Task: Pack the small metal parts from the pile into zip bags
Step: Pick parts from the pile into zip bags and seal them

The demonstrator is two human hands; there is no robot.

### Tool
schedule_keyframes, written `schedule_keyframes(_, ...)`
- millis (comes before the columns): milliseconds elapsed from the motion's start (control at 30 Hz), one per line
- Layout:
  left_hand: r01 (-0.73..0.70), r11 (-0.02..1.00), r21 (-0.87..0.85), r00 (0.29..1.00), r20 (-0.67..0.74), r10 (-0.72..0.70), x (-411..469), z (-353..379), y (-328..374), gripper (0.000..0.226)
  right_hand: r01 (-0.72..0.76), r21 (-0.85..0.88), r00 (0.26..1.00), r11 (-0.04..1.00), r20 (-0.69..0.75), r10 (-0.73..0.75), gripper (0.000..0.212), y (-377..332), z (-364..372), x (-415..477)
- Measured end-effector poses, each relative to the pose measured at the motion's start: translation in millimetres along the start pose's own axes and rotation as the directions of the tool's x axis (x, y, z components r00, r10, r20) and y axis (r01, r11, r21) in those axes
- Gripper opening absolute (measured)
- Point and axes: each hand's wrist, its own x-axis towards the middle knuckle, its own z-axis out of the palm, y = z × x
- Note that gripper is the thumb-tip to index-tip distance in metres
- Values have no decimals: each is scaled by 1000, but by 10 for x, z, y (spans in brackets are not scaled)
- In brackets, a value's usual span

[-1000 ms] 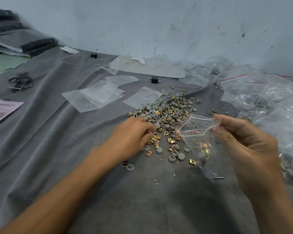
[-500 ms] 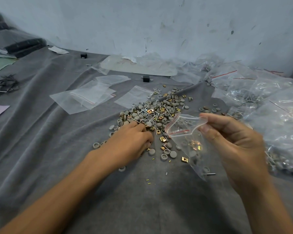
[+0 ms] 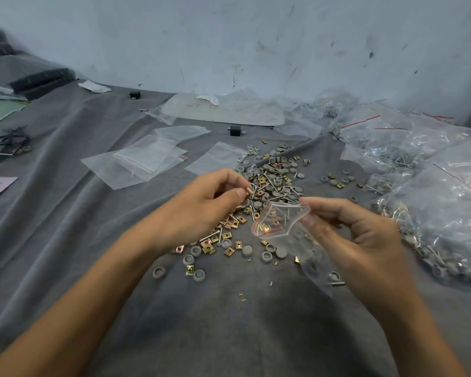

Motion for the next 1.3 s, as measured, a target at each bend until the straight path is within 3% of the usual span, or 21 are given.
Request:
schedule_keyframes(200,1,987,-161,999,33,4,-47,59,150,9,-1,-9,1000,1000,17,1,21,-19,8,-7)
schedule_keyframes(467,-109,994,23,994,28,108,-64,206,171,11,7,-32,1000,999,30,-6,21,-75,11,-8)
schedule_keyframes(700,-143,990,11,990,-15,143,-90,223,206,14,-22,-25,999,999,23,23,23,-82,0,-15)
schedule_keyframes(867,-215,972,96,970,-91,224,-124,241,242,25,-21,-20,1000,1000,22,22,24,-93,-1,-16)
schedule_keyframes(1067,-160,962,222,984,-44,174,-111,233,206,32,-26,-11,999,1000,25,27,23,-88,2,-13)
schedule_keyframes(1300,-151,979,134,988,-7,153,-97,145,198,17,-19,-25,999,1000,27,19,26,-75,-6,-7)
